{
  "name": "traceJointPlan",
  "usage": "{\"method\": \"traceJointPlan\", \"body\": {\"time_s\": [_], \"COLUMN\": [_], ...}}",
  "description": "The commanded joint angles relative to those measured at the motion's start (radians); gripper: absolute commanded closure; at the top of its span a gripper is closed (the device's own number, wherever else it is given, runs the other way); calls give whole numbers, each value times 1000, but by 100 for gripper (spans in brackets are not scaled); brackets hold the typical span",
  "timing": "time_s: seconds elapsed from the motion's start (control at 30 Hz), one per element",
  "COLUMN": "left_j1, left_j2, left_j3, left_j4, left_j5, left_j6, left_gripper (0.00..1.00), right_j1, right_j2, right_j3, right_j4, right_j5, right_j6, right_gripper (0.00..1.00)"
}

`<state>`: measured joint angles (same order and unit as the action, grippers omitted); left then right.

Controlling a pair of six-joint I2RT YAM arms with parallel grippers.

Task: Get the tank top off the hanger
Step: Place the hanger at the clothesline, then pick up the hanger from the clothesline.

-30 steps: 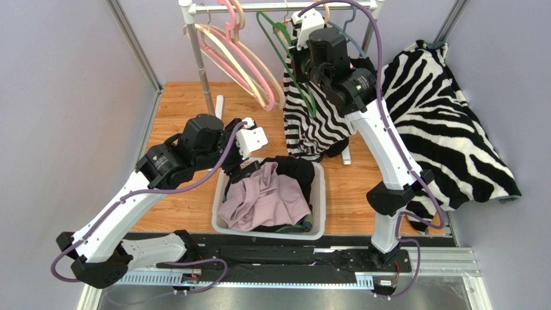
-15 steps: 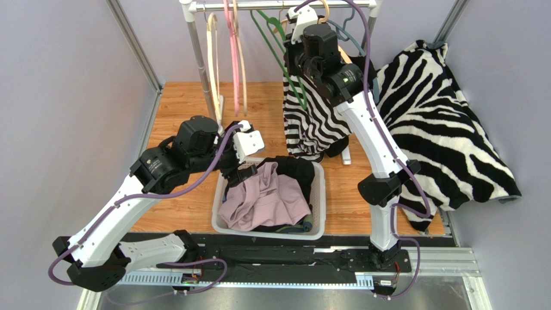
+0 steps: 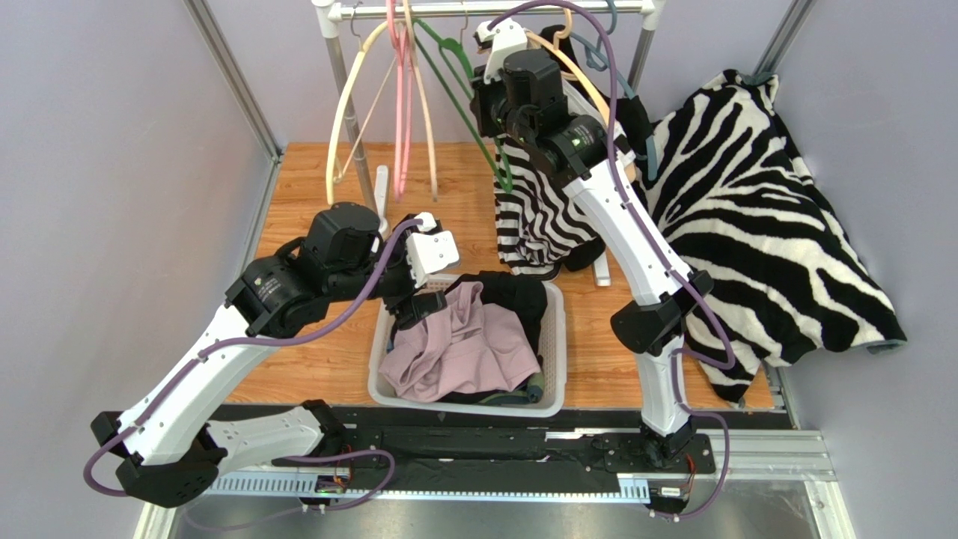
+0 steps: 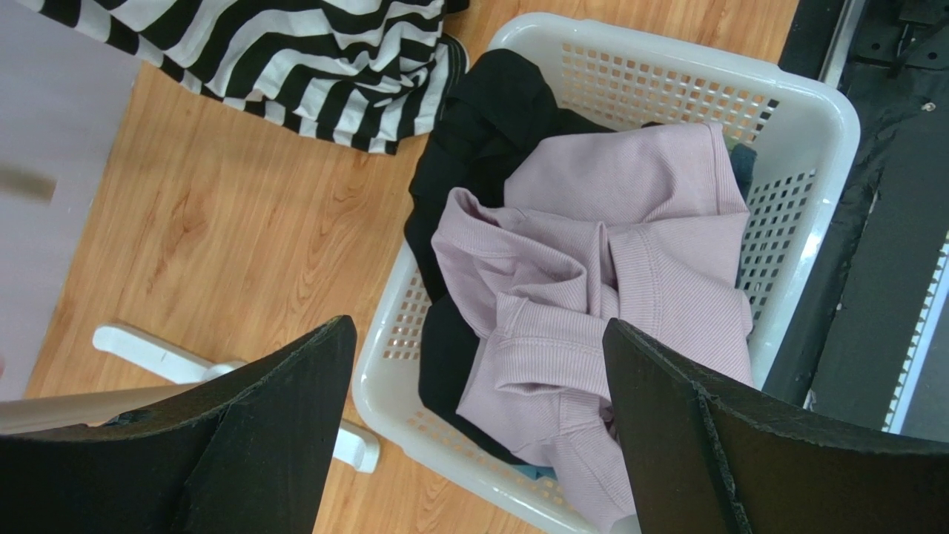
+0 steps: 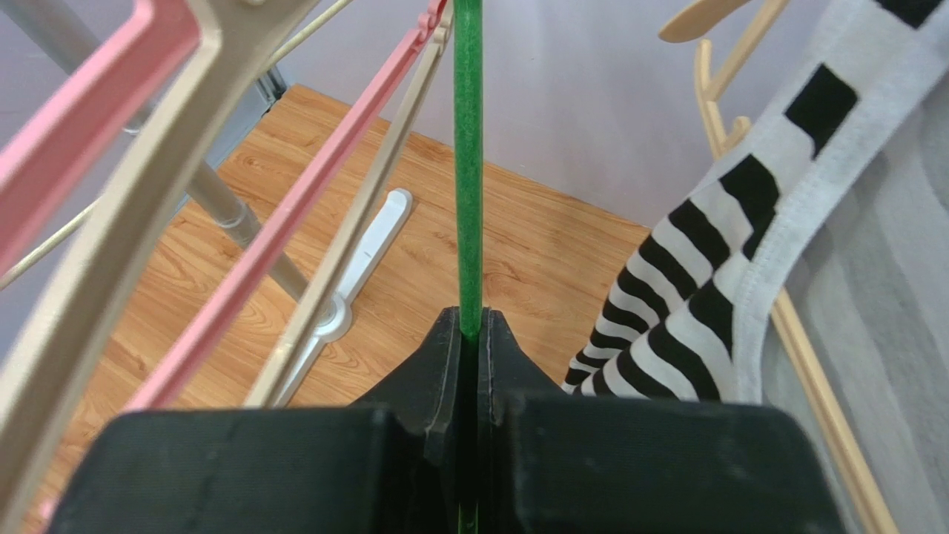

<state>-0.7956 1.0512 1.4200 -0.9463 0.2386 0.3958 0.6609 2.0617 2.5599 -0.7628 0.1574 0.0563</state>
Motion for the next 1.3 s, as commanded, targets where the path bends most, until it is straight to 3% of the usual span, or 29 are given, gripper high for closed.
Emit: {"method": "traceJointPlan", "body": {"time_s": [0.0,0.37,0.4,0.5,0.7,1.0,1.27], "left_j1": [4,4,4,4,4,4,4], "left_j2": [3,3,3,4,-5,-22,-25], "left_j3": [33,8,8,10,4,-10,-10], "left_j4": [15,27,27,29,27,21,17], "left_j5": [24,2,1,-2,-36,-47,-42], "left_j6": [-8,-8,-9,-12,-11,-9,-14], "left_gripper": [10,9,9,9,9,9,9], "right_j1": [35,82,80,80,43,-70,-148], "right_j2": [23,25,-1,-78,-207,-396,-463], "right_j3": [49,43,20,-36,-81,-233,-343], "right_j4": [76,43,42,46,7,-24,-27], "right_j5": [14,18,18,16,-18,-78,-117], "right_j6": [10,-35,-35,-42,-53,-53,-53], "right_gripper": [100,98,79,48,25,9,8]}}
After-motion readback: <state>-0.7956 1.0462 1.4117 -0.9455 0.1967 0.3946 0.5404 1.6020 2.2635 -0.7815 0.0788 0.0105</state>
